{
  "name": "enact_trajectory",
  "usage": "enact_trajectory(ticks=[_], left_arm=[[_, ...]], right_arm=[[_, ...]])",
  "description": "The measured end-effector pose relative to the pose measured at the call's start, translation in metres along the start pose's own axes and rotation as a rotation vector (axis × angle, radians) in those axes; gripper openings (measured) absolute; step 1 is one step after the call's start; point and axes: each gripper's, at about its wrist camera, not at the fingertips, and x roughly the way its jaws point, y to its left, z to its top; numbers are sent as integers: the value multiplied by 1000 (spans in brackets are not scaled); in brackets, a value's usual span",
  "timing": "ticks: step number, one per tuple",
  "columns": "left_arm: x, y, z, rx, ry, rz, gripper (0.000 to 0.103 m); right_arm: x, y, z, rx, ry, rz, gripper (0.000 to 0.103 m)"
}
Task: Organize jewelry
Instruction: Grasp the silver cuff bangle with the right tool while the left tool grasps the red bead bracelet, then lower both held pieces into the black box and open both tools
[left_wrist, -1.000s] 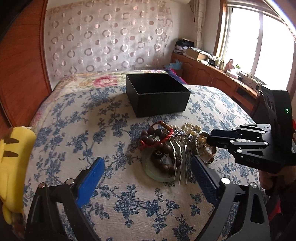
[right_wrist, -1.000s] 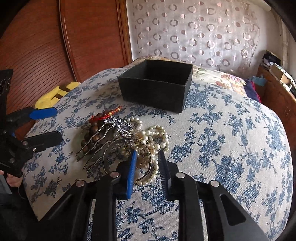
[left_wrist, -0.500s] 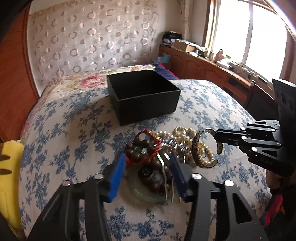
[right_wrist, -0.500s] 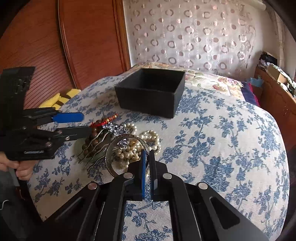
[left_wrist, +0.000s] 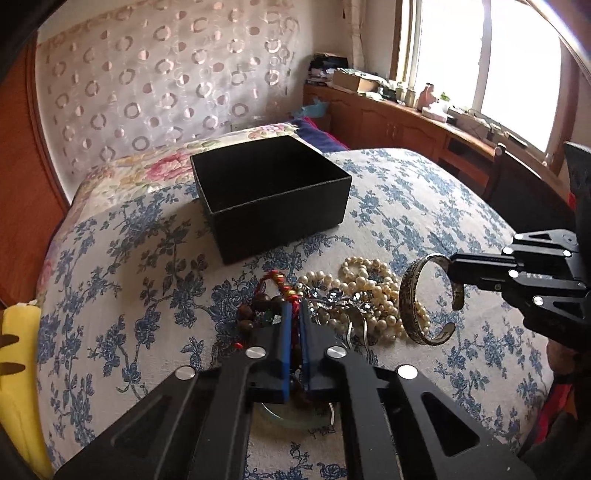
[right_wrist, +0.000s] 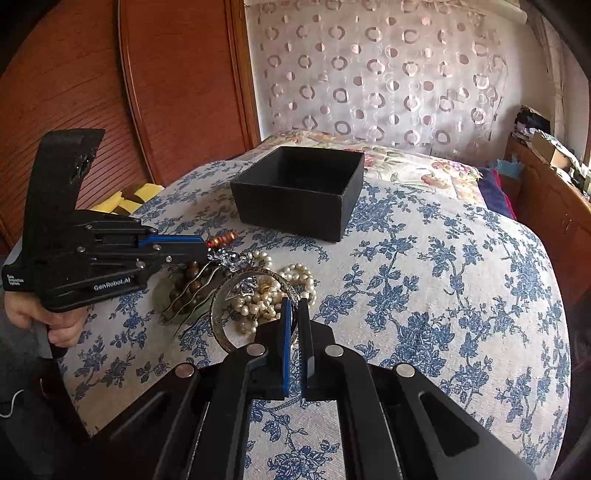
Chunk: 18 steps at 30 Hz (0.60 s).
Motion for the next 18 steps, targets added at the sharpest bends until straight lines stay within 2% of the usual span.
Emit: enact_trajectory(ticks=[8, 18], left_arm=[[-18, 11, 13, -35, -67, 6, 2], [-32, 24, 34, -45, -124, 21, 2]], right_arm=[[-1, -2, 6, -2, -8, -4, 4], [2, 0, 40, -40, -52, -8, 4]])
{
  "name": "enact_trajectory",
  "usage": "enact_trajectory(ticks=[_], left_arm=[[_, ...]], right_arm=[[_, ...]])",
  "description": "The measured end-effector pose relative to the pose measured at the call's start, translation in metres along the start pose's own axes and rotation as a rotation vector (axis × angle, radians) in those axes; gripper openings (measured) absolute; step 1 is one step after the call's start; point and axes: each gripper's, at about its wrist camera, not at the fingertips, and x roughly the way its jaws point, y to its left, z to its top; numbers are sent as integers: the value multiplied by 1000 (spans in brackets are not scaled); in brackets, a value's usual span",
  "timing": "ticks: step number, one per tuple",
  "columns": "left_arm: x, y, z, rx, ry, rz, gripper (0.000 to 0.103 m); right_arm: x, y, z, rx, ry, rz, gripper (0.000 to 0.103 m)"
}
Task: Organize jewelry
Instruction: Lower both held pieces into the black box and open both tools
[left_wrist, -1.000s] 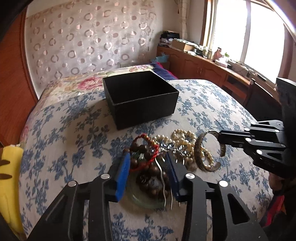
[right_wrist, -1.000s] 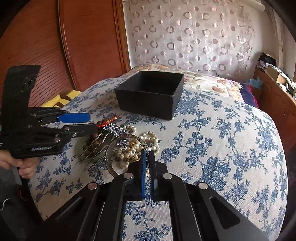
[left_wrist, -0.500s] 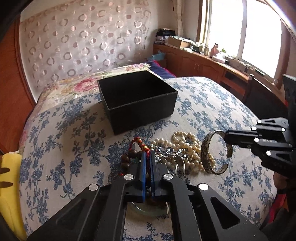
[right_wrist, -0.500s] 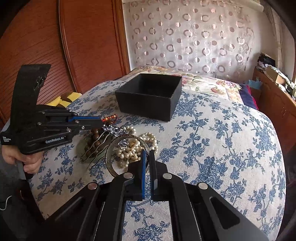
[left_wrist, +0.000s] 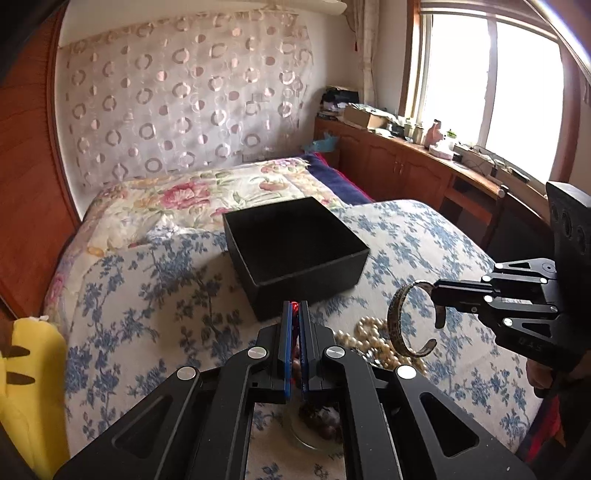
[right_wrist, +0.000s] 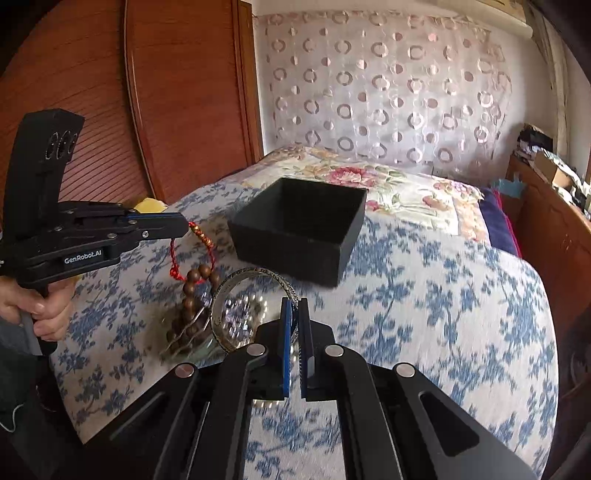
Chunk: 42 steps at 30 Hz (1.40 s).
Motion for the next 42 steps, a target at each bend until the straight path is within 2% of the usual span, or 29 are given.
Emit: enact_trajectory(ticks=[14, 22, 27, 32, 34, 42], left_arm=[[-21, 12, 25, -2, -65, 27, 2], [-8, 16, 43, 12, -72, 52, 2], [9, 19, 55, 13, -65, 65, 2], [24, 20, 66, 5, -58, 62, 2], [30, 19, 68, 6, -54, 60, 2], [48, 11, 75, 23, -33, 55, 2]], right_arm=[[20, -2, 38, -8, -29, -20, 4], [55, -18, 68, 12, -32, -48, 4], [81, -26, 82, 32, -13, -38, 4], [105, -27, 78, 42, 48, 7, 6], [106, -28, 76, 43, 53, 0, 6], [74, -35, 58, 41, 16, -13, 6]])
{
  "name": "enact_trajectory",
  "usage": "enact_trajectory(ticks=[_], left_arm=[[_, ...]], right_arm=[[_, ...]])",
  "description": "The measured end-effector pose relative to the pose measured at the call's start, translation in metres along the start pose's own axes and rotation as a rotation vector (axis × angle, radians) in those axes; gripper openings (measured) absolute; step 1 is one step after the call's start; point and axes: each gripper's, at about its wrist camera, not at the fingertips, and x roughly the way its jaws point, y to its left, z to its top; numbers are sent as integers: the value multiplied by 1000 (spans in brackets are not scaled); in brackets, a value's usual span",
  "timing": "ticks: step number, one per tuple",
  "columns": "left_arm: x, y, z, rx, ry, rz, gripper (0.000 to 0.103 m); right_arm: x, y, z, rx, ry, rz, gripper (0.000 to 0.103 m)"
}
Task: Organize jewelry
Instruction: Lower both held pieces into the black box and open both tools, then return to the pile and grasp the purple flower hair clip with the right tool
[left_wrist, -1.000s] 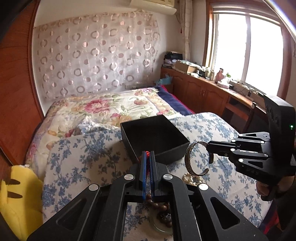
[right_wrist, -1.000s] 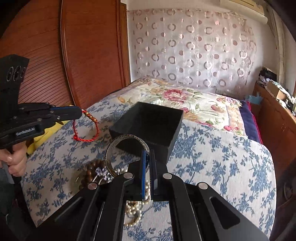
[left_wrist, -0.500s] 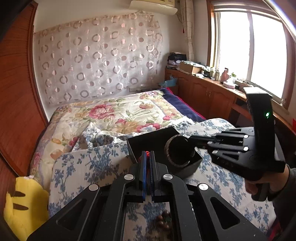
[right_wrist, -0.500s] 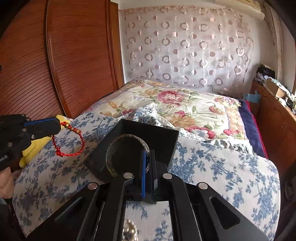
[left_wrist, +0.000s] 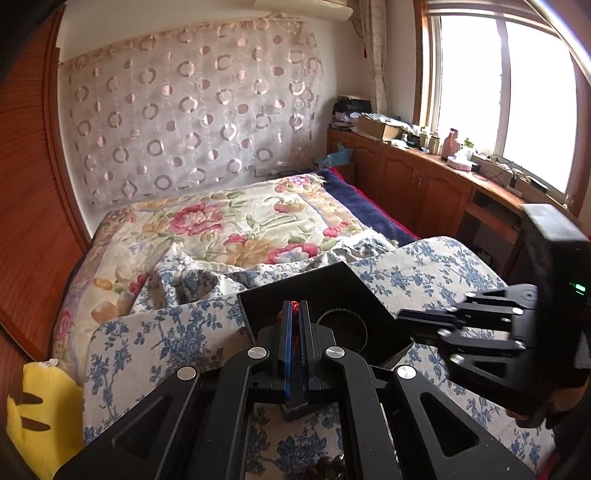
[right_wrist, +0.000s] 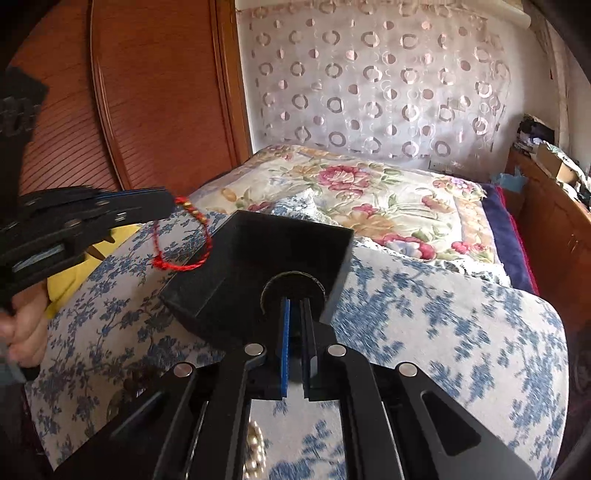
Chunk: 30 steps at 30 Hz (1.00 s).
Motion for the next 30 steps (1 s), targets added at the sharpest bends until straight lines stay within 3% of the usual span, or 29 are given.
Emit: enact_trajectory(ticks=[7, 8, 9, 11, 18, 22, 30], left_arm=[[14, -9, 4, 12, 14, 5, 5], [15, -11, 4, 12, 16, 6, 14], [16, -12, 5, 13, 15, 10, 30], [14, -13, 3, 16, 5, 13, 41], [-2, -14, -12, 11, -7, 20, 72], [-17, -15, -30, 18, -15, 24, 85], [-39, -9, -69, -6, -6, 39, 86]], right_arm=[[-29, -4, -15, 2, -40, 8, 8], [-33, -5, -17, 6, -48, 8, 12], [-37, -6, -19, 11, -55, 8, 14], [-44, -6, -25, 22, -68, 8, 20], [-57, -3, -47, 30, -74, 23, 22], [-59, 4, -57, 30, -68, 44, 32], [-56, 26, -68, 0, -44, 90, 35]])
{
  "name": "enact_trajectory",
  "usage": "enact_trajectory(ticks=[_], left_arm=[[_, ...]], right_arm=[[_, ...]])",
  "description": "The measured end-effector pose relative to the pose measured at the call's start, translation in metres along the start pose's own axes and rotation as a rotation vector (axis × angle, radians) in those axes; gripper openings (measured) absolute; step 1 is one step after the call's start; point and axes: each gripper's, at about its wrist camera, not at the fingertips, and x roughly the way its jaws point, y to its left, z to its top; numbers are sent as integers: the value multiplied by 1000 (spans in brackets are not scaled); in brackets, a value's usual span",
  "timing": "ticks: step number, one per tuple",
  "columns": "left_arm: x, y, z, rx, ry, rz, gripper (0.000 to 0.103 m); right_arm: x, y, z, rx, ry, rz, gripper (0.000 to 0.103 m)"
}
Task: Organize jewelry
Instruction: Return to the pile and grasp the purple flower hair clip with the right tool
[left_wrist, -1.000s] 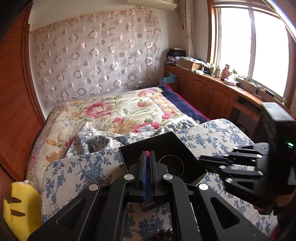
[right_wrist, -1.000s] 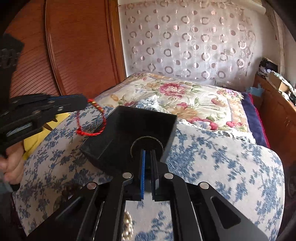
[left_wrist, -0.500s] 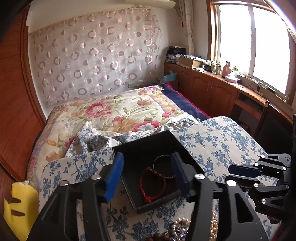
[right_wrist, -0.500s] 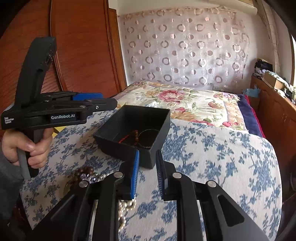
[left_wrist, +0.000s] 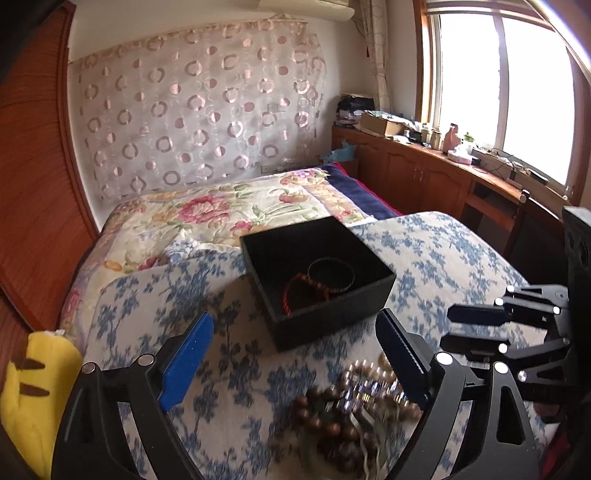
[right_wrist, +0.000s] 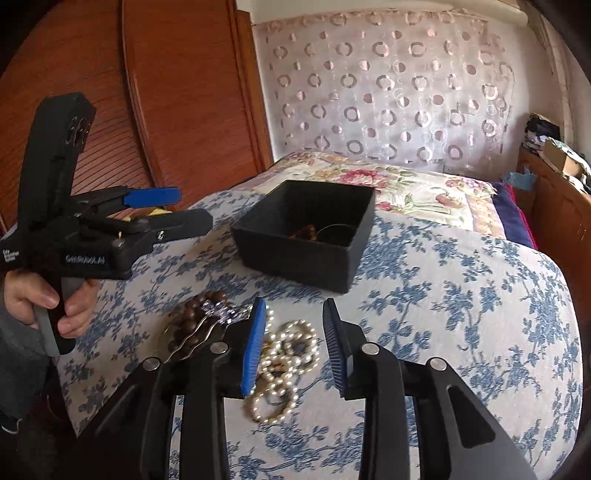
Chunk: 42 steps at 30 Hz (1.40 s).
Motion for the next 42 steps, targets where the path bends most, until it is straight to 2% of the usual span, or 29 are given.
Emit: enact_trajectory(ticks=[5, 18, 20, 22, 36, 42], left_arm=[[-8, 6, -17, -8, 12, 19, 86], [-23, 26, -56, -44, 63, 36, 86], [-24, 28, -61, -48, 69, 36, 86], [-23, 31, -66, -56, 79, 37, 86], [-16, 36, -81, -93, 107, 10, 86], [-17, 35, -82, -96, 109, -5, 86]], right_arm=[[6, 11, -1, -17, 10, 35, 39], [35, 40, -1, -108, 96, 80, 40], [42, 43, 1, -111, 110, 94, 50], [46, 44, 2, -109, 112, 101, 54], [75, 45, 6, -97, 202, 149, 54], [75, 42, 6, -68, 212, 178, 48]])
